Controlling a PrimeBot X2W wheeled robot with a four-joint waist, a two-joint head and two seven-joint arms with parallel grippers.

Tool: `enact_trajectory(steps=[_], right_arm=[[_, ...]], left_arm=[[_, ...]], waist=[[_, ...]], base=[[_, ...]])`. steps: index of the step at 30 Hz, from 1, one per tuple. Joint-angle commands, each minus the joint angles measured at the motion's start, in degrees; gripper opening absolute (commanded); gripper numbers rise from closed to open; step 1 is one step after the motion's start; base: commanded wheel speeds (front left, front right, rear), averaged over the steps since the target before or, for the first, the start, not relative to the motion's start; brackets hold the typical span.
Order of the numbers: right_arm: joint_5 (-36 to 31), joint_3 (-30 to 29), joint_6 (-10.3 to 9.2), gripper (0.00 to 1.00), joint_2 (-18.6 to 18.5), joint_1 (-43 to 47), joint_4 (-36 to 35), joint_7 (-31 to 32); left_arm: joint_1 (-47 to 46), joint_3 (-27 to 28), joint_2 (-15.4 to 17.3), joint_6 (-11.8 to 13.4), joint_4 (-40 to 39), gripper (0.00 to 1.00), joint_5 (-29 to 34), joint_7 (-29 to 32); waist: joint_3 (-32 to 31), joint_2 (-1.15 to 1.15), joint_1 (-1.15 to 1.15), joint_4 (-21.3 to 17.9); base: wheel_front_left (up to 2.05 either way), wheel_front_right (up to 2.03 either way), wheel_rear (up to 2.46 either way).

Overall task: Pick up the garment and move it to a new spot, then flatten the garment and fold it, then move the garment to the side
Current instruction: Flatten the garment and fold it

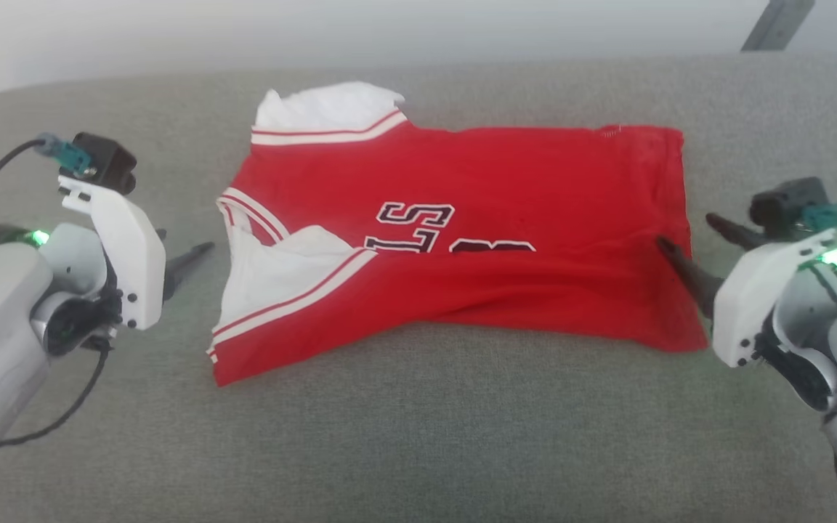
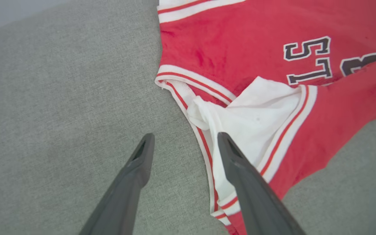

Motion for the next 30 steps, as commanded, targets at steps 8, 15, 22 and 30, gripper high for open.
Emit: enact_trajectory(steps=[8, 15, 22, 30], right_arm=[[-10.59, -11.25, -0.09, 1.00, 4.92, 6.70, -4.22, -14.56], [-20.79, -20.81, -0.09, 1.00, 12.53, 11.71, -10.09, -22.72], [-25.05, -24.90, -0.10, 1.00, 17.46, 15.37, -14.93, -23.55], [-27.20, -26.78, -0.09, 1.00, 20.74, 18.43, -18.84, -22.42]], left_arm=[[6.49, 0.81, 3.85, 5.98, -9.37, 1.00, -3.49, -0.05], [12.20, 0.53, 7.77, 11.89, -20.33, 1.00, -4.91, -1.25], [14.95, 0.43, 9.45, 15.14, -24.60, 1.00, -6.11, -1.55], [16.07, 0.16, 8.67, 16.14, -21.35, 1.00, -6.66, -1.39]], waist=[[-3.77, 0.00, 0.00, 1.12], [-3.70, 0.00, 0.00, 0.36], [-1.95, 0.00, 0.00, -0.75], [0.78, 0.00, 0.00, -2.75]], base=[[0.00, 0.00, 0.00], [0.00, 0.00, 0.00], [0.00, 0.00, 0.00], [0.00, 0.00, 0.00]])
